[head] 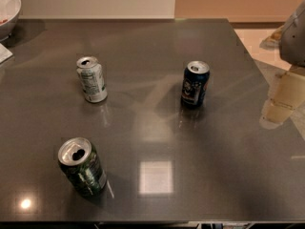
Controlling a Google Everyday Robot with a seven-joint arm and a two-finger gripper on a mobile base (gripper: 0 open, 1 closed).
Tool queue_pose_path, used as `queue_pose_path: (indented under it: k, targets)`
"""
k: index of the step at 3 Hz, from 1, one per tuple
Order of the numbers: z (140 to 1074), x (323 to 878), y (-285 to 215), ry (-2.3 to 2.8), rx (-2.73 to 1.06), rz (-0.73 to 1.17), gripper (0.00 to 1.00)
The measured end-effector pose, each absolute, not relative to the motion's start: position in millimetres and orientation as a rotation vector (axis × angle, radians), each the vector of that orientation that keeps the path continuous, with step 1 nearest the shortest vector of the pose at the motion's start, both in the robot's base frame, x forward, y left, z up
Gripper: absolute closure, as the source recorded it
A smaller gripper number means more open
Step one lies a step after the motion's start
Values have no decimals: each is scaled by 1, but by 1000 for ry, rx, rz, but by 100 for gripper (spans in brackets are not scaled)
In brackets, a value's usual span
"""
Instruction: Pick pepsi can
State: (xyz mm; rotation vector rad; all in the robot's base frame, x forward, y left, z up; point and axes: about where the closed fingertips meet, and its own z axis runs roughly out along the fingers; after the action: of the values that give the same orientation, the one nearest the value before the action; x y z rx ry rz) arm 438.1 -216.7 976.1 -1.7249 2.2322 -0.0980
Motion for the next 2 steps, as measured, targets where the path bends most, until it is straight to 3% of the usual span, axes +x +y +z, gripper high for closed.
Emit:
queue_pose_path:
  k: [2]
  targets:
    - [972, 454, -217, 2221, -1664, -73, 0]
